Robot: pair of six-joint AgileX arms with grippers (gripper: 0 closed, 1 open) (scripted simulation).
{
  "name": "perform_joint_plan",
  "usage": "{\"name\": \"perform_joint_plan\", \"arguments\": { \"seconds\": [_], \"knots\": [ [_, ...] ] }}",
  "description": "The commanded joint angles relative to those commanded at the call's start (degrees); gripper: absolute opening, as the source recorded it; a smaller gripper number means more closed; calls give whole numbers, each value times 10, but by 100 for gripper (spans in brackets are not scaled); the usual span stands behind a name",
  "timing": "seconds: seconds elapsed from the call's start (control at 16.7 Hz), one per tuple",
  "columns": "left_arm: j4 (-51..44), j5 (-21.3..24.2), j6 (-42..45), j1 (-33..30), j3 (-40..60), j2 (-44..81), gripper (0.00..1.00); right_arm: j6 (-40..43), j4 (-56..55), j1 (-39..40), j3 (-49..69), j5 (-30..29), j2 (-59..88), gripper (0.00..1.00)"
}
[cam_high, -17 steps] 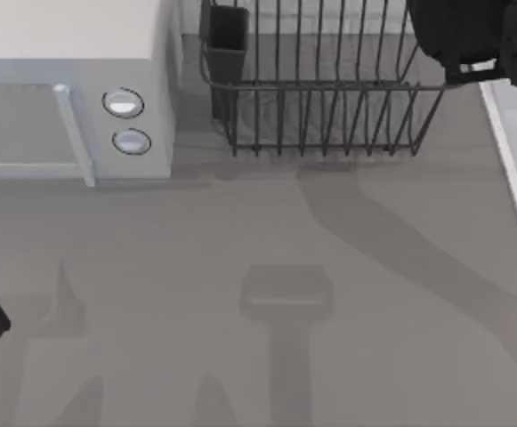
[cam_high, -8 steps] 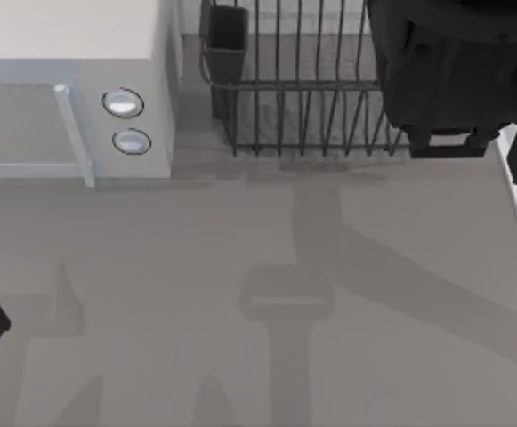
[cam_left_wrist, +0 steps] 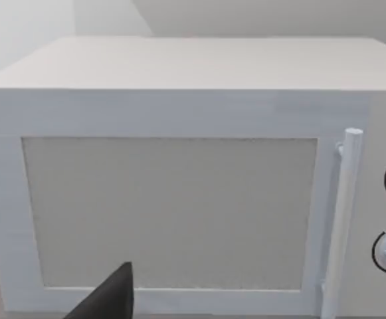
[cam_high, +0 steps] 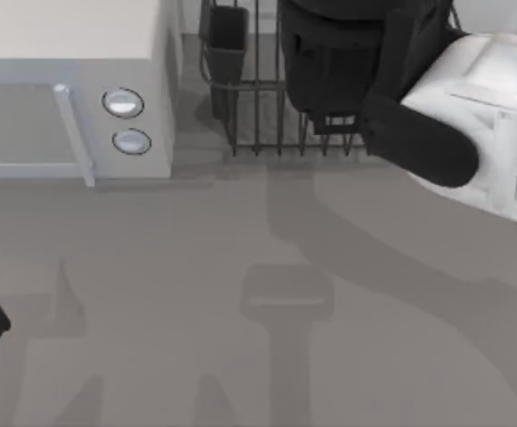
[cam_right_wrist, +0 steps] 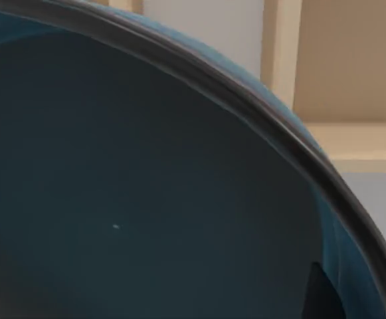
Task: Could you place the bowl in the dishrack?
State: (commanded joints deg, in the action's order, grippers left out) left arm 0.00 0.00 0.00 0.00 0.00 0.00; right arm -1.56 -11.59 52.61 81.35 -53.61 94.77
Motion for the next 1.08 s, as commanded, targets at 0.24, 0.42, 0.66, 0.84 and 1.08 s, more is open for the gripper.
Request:
{"name": "perform_joint_plan", "arguments": {
  "seconds": [0.24, 0.42, 0.66, 0.84, 1.08],
  "knots": [
    [0, 0, 0, 0, 0, 0, 100, 0, -162, -82, -23, 79, 122, 0],
    [0, 0, 0, 0, 0, 0, 100, 3, -251, -137, -41, 130, 193, 0],
    [0, 0, 0, 0, 0, 0, 100, 5, -286, -164, -50, 155, 224, 0],
    [0, 0, 0, 0, 0, 0, 100, 5, -286, -164, -50, 155, 224, 0],
    [0, 0, 0, 0, 0, 0, 100, 5, -286, -164, -50, 155, 224, 30]
  ]
}}
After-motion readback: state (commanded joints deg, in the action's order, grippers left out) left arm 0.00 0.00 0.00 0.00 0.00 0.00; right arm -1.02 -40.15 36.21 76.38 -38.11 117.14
